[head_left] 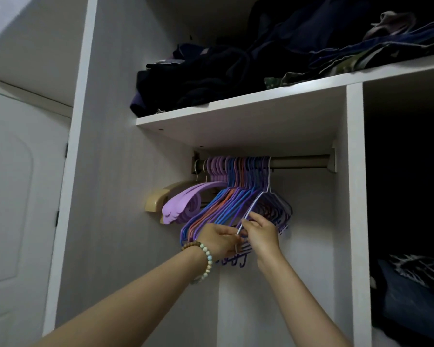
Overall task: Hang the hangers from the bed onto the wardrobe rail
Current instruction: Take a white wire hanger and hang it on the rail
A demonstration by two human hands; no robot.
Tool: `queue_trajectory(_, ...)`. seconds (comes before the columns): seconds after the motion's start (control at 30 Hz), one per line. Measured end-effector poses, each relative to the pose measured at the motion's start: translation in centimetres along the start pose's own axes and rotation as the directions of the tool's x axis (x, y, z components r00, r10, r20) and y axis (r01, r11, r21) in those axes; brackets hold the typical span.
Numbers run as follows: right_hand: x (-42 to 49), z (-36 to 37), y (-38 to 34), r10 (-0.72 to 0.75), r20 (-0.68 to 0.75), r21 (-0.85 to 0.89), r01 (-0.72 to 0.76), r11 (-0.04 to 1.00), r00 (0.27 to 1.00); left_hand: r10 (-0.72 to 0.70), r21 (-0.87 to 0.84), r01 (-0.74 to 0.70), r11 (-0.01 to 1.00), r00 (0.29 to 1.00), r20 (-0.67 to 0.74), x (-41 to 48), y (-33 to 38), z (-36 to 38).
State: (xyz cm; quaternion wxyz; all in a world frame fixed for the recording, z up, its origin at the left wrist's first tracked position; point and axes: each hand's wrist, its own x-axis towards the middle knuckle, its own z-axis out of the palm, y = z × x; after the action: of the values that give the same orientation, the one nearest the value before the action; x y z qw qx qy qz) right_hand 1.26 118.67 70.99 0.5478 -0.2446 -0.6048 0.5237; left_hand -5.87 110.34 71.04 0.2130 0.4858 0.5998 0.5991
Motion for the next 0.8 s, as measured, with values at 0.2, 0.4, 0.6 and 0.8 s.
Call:
queue_trajectory(0.2, -2.2, 1.1, -0.3, -0.130, -0.085, -0.174, 0.114, 0.978, 0.988, -0.013, 0.015, 0.013, 1.000, 1.000, 0.002, -2.1, 0.3, -2.7)
queue_trajectory(0.4, -6.2, 4.7, -2.6, -0.287, -0.073, -0.199, 0.268, 0.943, 0.955, 0.092, -0.016, -0.096, 0.995, 0.980, -0.178, -6.1, 1.5, -8.8)
queue_trajectory(0.6, -12.1, 13.2, -4.0, -0.283, 0.069, -0.104, 0.289, 0.952, 0.957, 0.160, 0.116, -0.126, 0.985, 0.922, -0.353, -13.0, 1.0, -18.8)
queue_trajectory(0.8, -22.1, 24.2, -3.2, -0.186, 0.457, -0.017, 0.218, 0.976, 0.870, 0.147, 0.265, 0.004, 0.964, 0.822, -0.549, -23.7, -2.0, -31.2)
